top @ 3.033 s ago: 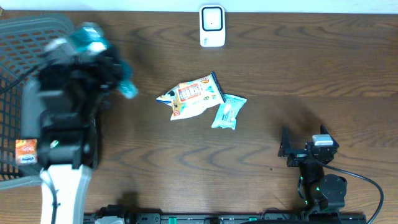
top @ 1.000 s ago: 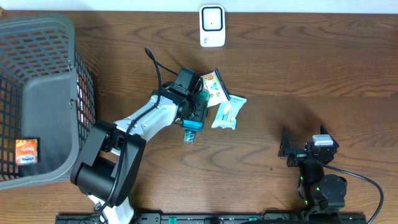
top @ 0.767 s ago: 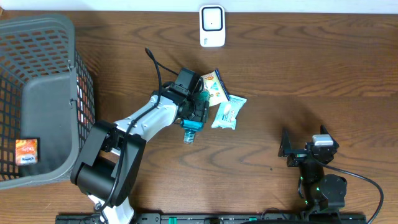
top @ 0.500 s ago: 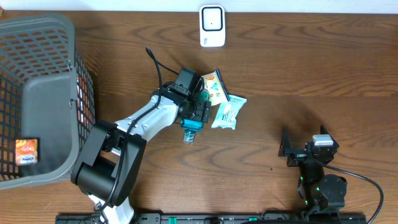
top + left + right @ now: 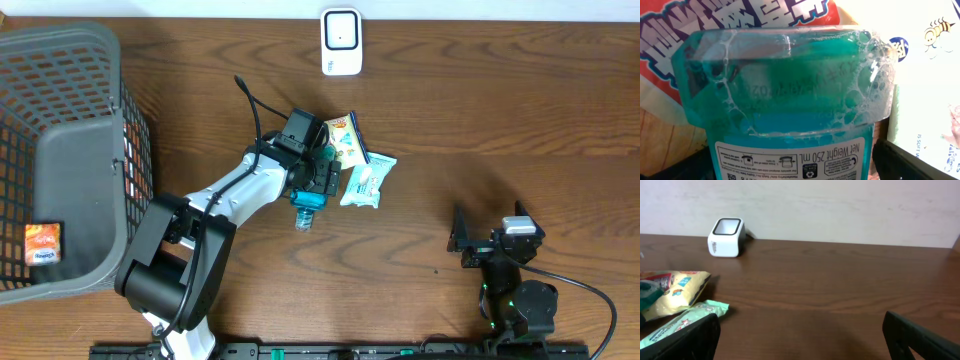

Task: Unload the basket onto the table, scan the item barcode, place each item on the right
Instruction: 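Hold the mouthwash bottle barcode-side before the scanner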

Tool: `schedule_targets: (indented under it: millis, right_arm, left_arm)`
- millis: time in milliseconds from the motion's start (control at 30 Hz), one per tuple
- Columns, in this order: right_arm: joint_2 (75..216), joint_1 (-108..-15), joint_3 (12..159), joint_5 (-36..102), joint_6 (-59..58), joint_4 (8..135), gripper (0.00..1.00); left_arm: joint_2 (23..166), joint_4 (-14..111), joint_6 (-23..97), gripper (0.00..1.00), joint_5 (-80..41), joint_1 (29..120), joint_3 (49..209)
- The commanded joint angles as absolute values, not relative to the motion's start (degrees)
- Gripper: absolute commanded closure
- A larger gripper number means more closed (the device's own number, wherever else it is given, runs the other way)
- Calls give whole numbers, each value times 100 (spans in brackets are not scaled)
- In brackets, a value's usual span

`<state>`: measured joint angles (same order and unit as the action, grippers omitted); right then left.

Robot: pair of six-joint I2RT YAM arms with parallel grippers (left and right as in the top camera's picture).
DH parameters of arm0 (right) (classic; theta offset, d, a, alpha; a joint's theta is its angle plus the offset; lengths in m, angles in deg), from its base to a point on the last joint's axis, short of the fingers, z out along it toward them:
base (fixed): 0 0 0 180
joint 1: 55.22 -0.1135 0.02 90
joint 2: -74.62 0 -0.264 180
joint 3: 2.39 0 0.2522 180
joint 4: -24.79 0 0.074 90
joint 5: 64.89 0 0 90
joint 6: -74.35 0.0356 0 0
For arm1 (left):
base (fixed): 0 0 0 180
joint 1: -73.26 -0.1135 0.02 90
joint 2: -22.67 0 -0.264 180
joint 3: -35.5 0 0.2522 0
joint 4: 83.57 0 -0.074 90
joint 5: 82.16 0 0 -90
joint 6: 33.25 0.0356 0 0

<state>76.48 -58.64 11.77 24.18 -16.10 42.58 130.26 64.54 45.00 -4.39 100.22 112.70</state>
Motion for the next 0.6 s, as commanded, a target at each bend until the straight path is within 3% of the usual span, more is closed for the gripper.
schedule_targets:
  millis: [0,567]
  right_arm:
    - [7651,-5886,1173,2375,-1593,4273,1]
    - [7651,-5886,1173,2375,-1593,4273,1]
  left_arm:
    - [13391,6424,4533,9,-352,9987,11130]
    - [12980,6246,4535,9,-256,9981,11297]
